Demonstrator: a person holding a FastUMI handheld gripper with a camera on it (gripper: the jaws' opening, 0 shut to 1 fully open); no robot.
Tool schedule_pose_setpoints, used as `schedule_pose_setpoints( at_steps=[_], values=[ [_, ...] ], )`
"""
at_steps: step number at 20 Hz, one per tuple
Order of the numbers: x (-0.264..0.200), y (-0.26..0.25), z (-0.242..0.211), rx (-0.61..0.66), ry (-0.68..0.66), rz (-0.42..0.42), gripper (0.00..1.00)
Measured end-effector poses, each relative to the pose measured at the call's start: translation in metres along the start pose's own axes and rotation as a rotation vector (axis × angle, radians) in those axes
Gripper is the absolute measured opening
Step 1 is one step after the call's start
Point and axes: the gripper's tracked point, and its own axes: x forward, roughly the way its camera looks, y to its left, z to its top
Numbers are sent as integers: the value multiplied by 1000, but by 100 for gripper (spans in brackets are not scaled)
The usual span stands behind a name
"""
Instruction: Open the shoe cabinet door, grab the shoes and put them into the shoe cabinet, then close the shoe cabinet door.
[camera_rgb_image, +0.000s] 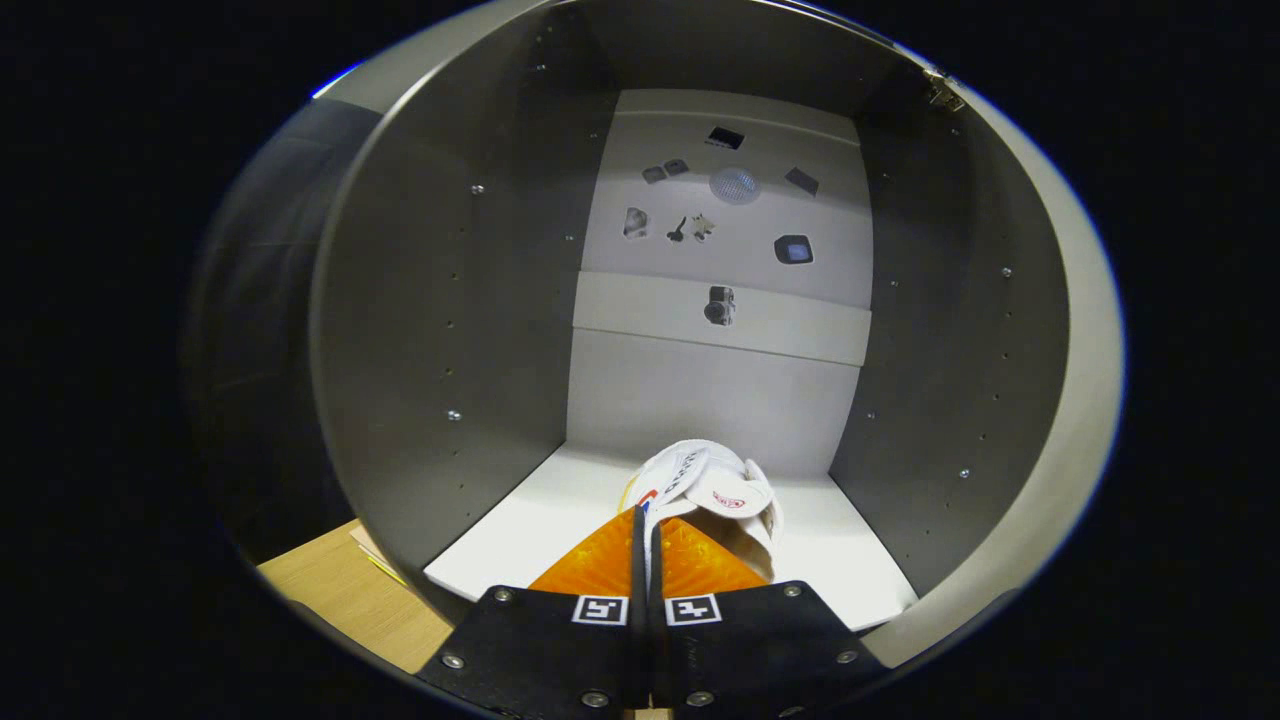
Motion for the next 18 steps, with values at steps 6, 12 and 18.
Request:
schedule_pose_setpoints(
  at_steps=[6,12,18],
  values=[
    [39,-15,-9,0,67,-34,0],
    [41,-15,-10,32,78,-39,6],
    [39,-14,-12,24,101,-43,9]
  ],
)
